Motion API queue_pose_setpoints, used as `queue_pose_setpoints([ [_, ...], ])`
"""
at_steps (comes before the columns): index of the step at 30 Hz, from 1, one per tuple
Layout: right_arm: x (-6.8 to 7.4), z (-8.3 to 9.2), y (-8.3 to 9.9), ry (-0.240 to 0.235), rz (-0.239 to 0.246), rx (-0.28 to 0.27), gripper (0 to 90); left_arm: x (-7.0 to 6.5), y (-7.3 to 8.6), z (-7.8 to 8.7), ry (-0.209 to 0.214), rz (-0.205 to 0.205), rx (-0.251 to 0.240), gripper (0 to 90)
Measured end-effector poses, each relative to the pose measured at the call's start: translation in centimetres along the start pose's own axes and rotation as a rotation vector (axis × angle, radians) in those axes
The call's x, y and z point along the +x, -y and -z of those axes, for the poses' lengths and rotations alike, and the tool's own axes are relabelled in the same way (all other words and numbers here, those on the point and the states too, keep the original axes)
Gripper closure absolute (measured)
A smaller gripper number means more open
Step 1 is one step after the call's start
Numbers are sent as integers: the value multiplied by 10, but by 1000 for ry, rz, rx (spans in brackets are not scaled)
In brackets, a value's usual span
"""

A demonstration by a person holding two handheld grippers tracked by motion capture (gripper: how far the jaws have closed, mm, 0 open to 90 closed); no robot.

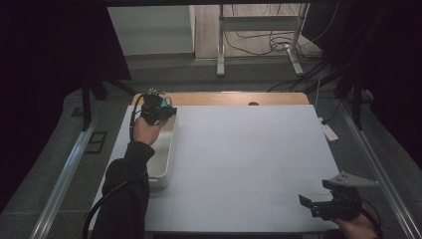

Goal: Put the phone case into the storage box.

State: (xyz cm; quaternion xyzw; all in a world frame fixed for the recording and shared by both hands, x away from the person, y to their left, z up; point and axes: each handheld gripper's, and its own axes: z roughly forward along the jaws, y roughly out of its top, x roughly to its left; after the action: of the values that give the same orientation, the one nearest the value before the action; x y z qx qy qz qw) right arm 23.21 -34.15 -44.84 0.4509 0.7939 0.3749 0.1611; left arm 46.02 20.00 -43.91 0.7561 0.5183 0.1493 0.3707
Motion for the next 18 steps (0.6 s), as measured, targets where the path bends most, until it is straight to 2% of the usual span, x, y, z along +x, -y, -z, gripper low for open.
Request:
queue_pose_setpoints([
  [18, 0, 0, 0, 1, 2, 3, 0, 0, 3, 7, 25, 7, -30, 497],
])
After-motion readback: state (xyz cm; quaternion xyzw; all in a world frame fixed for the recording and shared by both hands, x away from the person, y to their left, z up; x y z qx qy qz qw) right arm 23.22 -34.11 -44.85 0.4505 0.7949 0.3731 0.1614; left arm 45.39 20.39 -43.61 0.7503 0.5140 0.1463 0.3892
